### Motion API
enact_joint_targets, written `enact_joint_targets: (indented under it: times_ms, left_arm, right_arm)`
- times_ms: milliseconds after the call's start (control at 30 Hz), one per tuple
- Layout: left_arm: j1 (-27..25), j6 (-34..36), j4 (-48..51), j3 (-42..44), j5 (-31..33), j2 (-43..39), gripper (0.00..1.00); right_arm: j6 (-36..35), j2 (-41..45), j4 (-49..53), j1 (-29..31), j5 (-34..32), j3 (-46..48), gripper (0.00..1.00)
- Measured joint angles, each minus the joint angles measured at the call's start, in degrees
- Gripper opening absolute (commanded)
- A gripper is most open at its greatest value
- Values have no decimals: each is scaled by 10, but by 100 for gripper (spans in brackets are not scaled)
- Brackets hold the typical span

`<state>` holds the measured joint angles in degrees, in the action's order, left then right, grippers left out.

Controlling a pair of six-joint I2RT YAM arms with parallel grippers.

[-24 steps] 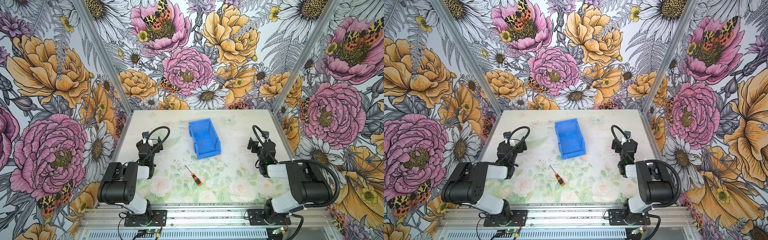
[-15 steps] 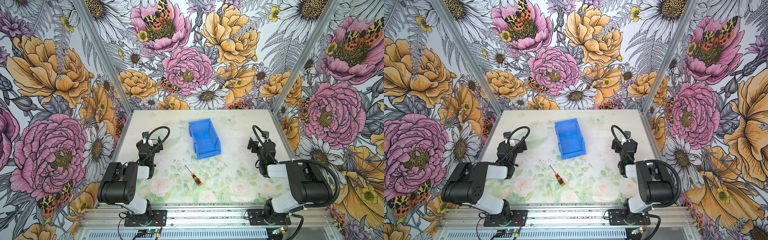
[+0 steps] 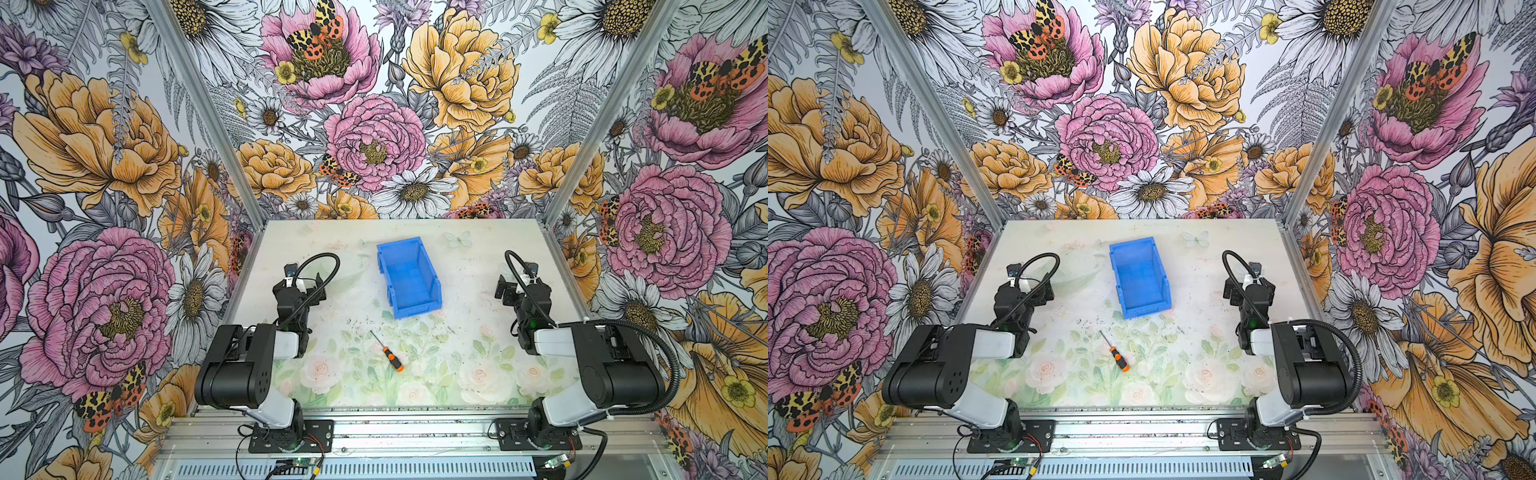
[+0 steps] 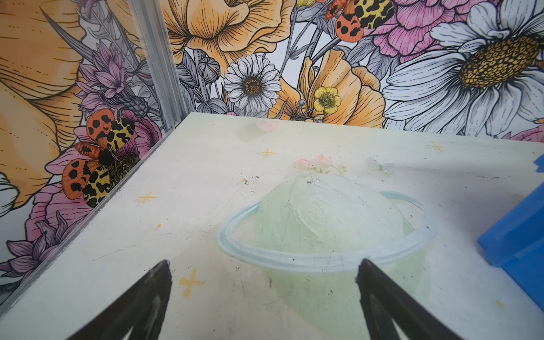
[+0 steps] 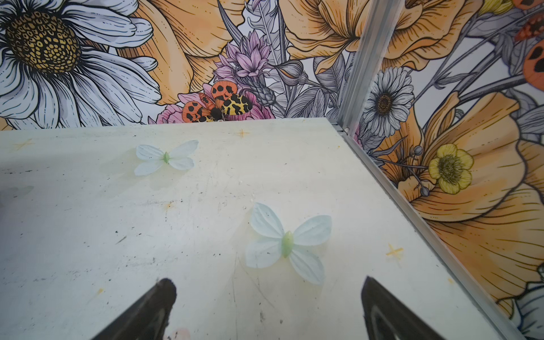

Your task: Put the screwdriver in the bin

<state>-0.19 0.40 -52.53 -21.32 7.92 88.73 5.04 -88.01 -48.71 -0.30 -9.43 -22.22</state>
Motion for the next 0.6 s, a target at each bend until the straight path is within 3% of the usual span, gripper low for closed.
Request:
enact_joint_targets:
  times_ms: [600]
  left_arm:
    - [6,-5,8,0,-9,-12,99]
  right_arm:
    - [0,17,38,0,-10,-5,99]
